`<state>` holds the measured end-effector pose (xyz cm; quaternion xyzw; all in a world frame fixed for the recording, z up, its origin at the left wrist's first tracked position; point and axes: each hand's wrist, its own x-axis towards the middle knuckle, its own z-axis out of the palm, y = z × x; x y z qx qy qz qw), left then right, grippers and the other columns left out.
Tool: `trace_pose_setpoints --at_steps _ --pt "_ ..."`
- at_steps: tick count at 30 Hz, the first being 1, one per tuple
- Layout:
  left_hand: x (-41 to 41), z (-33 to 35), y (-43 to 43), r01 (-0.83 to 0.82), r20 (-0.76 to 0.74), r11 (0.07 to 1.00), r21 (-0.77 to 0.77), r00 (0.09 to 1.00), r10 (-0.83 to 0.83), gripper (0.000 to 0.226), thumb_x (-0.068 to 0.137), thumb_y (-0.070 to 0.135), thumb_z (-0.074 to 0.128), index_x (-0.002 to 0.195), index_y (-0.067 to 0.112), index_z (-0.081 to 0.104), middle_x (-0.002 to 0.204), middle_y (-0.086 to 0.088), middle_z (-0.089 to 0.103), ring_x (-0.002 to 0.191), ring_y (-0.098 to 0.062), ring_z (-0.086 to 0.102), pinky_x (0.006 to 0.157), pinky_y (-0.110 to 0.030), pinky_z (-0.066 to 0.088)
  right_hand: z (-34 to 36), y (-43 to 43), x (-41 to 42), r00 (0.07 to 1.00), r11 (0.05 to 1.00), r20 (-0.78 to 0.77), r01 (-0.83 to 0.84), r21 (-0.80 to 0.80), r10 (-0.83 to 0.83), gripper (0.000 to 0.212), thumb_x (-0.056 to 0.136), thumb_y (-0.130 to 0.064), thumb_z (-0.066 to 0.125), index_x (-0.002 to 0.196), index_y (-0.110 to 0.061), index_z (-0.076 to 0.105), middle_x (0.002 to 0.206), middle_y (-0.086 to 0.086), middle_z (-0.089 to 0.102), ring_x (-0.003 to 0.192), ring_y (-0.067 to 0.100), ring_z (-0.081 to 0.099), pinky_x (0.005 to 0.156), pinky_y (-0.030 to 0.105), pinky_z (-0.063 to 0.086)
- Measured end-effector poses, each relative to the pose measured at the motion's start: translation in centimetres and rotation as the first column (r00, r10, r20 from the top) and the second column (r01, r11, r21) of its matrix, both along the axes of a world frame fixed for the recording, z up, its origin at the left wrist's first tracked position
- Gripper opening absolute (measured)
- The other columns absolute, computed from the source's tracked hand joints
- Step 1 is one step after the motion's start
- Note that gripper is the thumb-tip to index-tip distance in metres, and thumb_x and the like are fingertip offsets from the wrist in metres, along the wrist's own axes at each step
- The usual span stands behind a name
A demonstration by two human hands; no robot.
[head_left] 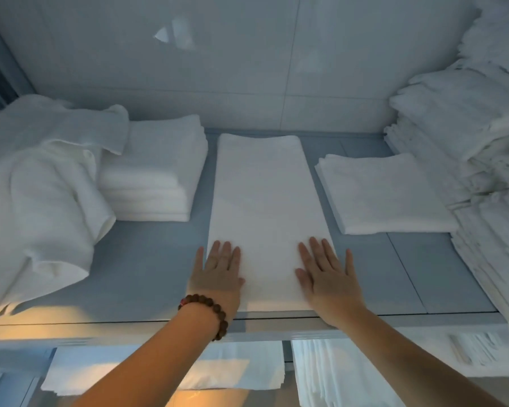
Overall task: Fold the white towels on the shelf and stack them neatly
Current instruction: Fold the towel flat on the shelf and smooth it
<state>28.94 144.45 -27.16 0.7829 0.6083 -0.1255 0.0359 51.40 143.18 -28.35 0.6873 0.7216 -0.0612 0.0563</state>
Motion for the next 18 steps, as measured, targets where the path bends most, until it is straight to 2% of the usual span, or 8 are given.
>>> trace_pose_setpoints --at_steps 2,4,8,11,13,15,16,18 --pt "0.8 0.3 -1.0 -0.003 0.023 1.0 -0.006 1.0 0.003 0.057 0.101 0.033 0.016 0.148 0.012 -0.008 0.157 -0.009 -0.011 0.144 -0.027 -0.014 0.112 -0.047 -0.013 0.2 -0.6 -0.3 0.999 0.999 0.024 0.025 0.031 -0.026 0.058 0.097 -0.049 0.007 0.149 -0.028 -0.008 0.158 -0.003 -0.015 0.142 0.019 -0.024 0.113 0.053 -0.016" --pt "1.5 0.1 -2.3 0.011 0.163 1.0 -0.007 0.987 -0.01 0.064 0.097 0.05 0.014 0.149 0.019 -0.007 0.157 -0.008 -0.012 0.144 -0.026 -0.014 0.113 -0.044 -0.012 0.4 -1.5 -1.3 1.0 0.997 -0.013 -0.025 0.07 0.026 0.058 0.096 -0.052 0.012 0.149 -0.032 0.001 0.158 -0.004 -0.012 0.142 0.023 -0.023 0.112 0.058 -0.013" --pt "0.8 -1.2 -4.1 0.08 0.251 0.996 0.042 0.964 -0.088 0.089 0.075 0.081 -0.001 0.144 0.029 -0.023 0.151 -0.005 -0.03 0.138 -0.024 -0.03 0.116 -0.042 -0.012 -0.2 -3.1 -1.7 0.996 0.997 -0.049 -0.079 -0.018 0.078 0.082 0.069 -0.085 -0.006 0.138 -0.046 -0.026 0.152 -0.008 -0.031 0.141 0.022 -0.029 0.11 0.059 -0.014" --pt "0.3 -1.5 -4.4 0.103 0.254 0.994 0.045 0.961 -0.111 0.099 0.064 0.088 -0.008 0.142 0.031 -0.027 0.15 -0.004 -0.033 0.137 -0.023 -0.033 0.115 -0.041 -0.015 -0.4 -3.9 -1.3 0.995 0.996 -0.035 -0.09 -0.012 0.089 0.094 0.059 -0.092 -0.009 0.138 -0.046 -0.028 0.154 -0.005 -0.028 0.141 0.021 -0.029 0.11 0.057 -0.018" --pt "0.1 -1.6 -4.9 0.121 0.242 0.992 0.025 0.962 -0.123 0.1 0.063 0.089 -0.005 0.141 0.03 -0.029 0.148 -0.005 -0.035 0.137 -0.025 -0.033 0.115 -0.043 -0.014 -0.2 -4.7 -1.6 0.995 0.995 -0.032 -0.098 0.004 0.099 0.098 0.058 -0.093 -0.011 0.142 -0.044 -0.02 0.155 -0.003 -0.024 0.143 0.024 -0.025 0.109 0.057 -0.019" --pt "-0.1 -1.7 -5.7 0.144 0.214 0.989 0.019 0.966 -0.145 0.099 0.073 0.085 0.013 0.14 0.029 -0.032 0.147 -0.008 -0.037 0.137 -0.027 -0.032 0.116 -0.045 -0.012 -0.1 -5.5 -1.8 0.993 0.993 -0.006 -0.119 0.027 0.119 0.098 0.061 -0.093 -0.005 0.143 -0.042 -0.019 0.156 0.001 -0.022 0.143 0.028 -0.021 0.108 0.058 -0.019" --pt "-0.3 -1.7 -6.2 0.148 0.202 0.989 0.016 0.968 -0.148 0.098 0.079 0.079 0.025 0.139 0.028 -0.034 0.147 -0.009 -0.036 0.138 -0.028 -0.03 0.116 -0.045 -0.012 0.1 -6.1 -1.9 0.991 0.991 0.008 -0.132 0.024 0.131 0.098 0.063 -0.093 0.004 0.143 -0.041 -0.021 0.155 0.002 -0.023 0.143 0.029 -0.021 0.108 0.058 -0.02" --pt "-0.3 -1.8 -6.8 0.138 0.177 0.99 0.035 0.974 -0.142 0.094 0.091 0.051 0.044 0.138 0.026 -0.034 0.15 -0.012 -0.031 0.14 -0.03 -0.025 0.114 -0.043 -0.014 0.1 -6.8 -1.7 0.988 0.988 0.009 -0.154 0.028 0.154 0.101 0.072 -0.081 0.039 0.143 -0.038 -0.02 0.156 0.005 -0.018 0.144 0.033 -0.015 0.109 0.057 -0.018"
